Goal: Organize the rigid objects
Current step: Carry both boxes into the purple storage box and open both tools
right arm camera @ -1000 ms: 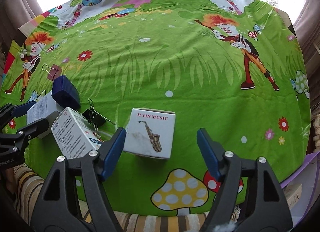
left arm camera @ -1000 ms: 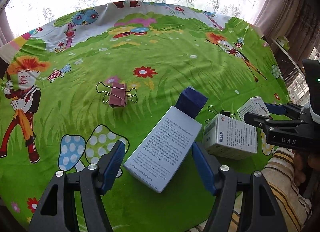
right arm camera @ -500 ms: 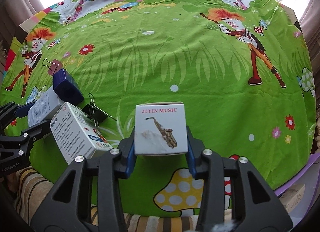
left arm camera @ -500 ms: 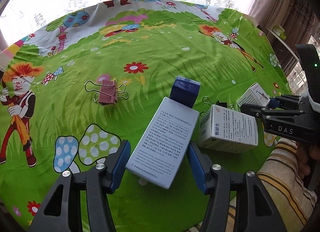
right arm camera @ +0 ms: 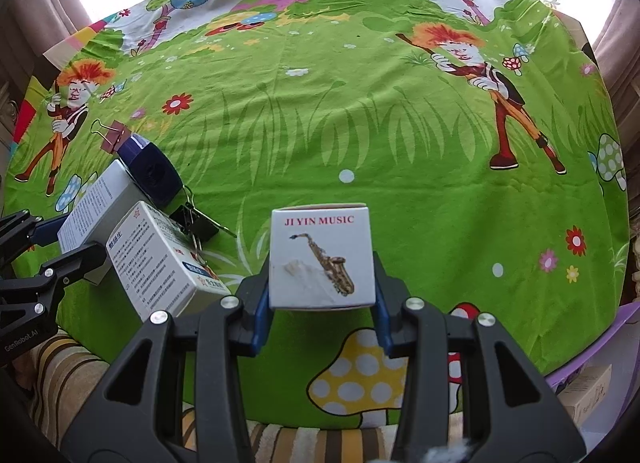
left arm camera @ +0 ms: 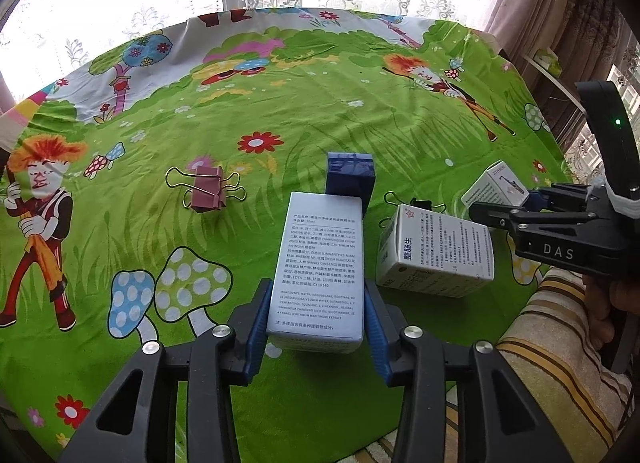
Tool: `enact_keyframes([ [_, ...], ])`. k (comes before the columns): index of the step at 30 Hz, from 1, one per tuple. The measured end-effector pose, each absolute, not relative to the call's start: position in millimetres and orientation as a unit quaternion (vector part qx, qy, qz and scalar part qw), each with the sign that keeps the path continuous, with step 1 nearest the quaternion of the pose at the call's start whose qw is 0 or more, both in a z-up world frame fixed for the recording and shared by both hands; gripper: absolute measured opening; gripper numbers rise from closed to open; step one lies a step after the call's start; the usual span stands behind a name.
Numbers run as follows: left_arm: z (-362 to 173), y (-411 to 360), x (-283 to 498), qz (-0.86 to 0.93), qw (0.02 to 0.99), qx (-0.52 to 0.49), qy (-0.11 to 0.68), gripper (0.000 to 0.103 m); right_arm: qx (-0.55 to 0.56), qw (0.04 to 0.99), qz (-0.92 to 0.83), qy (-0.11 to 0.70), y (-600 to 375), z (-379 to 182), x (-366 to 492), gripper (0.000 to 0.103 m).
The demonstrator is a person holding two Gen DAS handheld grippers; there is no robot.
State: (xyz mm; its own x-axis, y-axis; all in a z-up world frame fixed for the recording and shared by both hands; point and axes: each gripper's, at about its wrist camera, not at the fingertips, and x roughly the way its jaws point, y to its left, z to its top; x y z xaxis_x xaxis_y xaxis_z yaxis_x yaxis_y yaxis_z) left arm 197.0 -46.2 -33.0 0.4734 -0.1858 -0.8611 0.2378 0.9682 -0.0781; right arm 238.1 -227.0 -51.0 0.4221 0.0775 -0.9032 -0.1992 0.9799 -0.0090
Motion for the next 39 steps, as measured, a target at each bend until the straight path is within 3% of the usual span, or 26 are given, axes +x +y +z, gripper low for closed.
enact_keyframes([
  [17,2.2,-43.1,171.7,-0.091,0.882,0.002,0.462,0.043,-0.071,0.861,0.063,0.499,-238.2,-26.1,207.9,0.045],
  [39,49.9,-123.3,118.2,-0.175,0.887,0.014,0.427,0.043,-0.04,0.895,0.044,0.442,-278.2,23.3,147.5,0.045],
])
